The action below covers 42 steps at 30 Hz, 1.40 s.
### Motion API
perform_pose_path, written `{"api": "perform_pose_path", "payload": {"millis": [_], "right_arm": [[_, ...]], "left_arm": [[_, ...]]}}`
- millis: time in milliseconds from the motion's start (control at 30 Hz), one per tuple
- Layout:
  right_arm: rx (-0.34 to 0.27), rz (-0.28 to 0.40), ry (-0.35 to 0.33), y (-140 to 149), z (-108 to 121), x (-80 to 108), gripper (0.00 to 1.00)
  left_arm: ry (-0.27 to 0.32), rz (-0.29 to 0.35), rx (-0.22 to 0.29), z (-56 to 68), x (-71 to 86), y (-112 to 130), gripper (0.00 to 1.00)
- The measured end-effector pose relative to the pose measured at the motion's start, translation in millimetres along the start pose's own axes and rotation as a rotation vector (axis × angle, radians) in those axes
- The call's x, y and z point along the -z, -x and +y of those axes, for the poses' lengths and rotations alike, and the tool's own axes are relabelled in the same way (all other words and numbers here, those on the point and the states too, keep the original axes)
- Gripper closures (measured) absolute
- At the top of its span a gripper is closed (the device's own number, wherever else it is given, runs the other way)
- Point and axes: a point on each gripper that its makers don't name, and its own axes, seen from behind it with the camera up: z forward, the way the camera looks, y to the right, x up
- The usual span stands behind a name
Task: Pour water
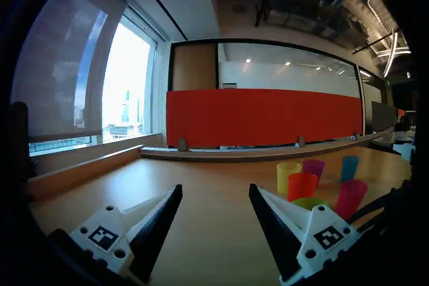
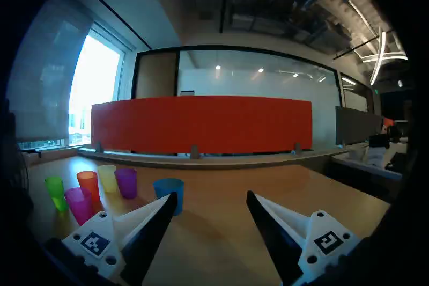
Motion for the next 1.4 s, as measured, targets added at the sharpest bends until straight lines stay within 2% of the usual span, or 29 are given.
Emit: {"api": "perform_pose_path", "payload": {"millis": [1400], "right_arm": [[0.0,0.0,0.0,-0.9,0.3,-0.5,0.0]], "left_arm": [[0.002,-0.005,0.003,-3.0,1.3,-8.5,0.08]]}}
